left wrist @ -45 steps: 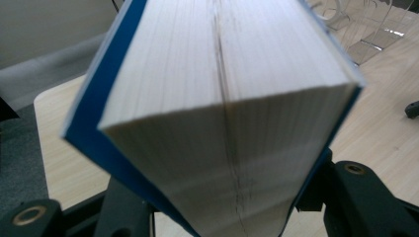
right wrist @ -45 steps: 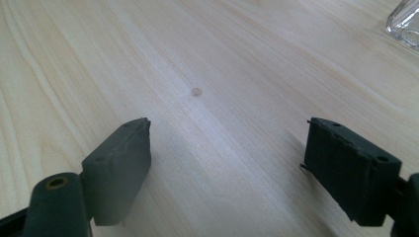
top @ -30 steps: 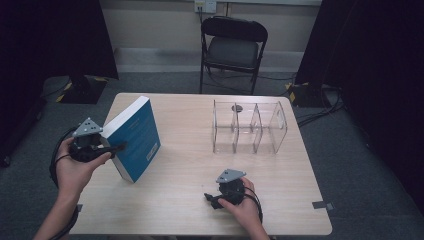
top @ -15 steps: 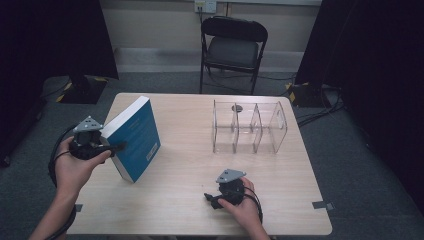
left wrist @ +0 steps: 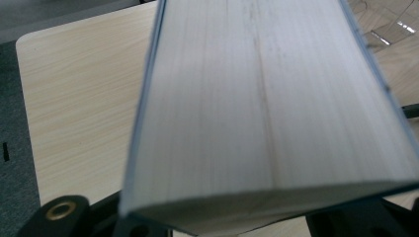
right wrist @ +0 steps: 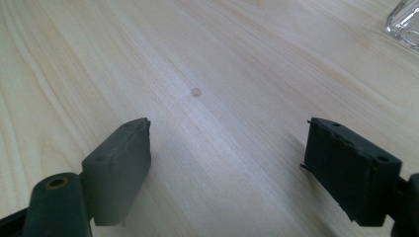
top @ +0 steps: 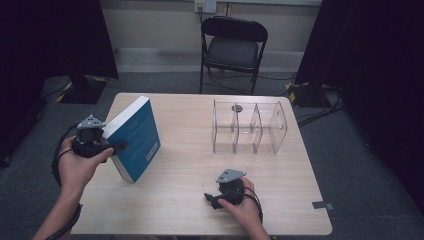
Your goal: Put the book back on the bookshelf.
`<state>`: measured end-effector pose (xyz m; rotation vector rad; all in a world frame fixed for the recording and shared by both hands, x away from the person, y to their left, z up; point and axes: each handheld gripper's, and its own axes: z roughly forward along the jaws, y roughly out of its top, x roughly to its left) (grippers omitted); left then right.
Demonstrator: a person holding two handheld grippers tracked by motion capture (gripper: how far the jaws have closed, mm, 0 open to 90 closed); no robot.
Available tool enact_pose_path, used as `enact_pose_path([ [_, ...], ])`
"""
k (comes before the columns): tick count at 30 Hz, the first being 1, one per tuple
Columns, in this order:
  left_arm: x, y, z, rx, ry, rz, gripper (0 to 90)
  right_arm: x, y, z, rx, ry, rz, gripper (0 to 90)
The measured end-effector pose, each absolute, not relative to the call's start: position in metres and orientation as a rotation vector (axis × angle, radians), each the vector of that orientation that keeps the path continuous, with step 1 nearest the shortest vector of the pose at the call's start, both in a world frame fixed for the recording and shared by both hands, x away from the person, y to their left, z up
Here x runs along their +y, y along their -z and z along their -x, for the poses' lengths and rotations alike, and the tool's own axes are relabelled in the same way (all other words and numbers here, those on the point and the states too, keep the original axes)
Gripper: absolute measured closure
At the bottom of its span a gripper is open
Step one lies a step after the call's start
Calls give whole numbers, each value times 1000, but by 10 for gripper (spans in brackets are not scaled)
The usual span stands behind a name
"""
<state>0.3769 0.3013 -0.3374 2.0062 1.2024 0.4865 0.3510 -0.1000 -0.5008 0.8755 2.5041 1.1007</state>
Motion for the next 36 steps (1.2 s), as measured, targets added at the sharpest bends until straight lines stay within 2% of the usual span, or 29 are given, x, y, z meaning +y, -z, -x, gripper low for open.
enact_pose_path([
  [17, 299, 337, -375, 1208, -474, -1998, 613, -100, 501, -351, 2504, -1102, -875, 171],
  [36, 307, 337, -344, 1162, -410, -2005, 614, -100, 501, -352, 2506, -1108, -870, 170],
])
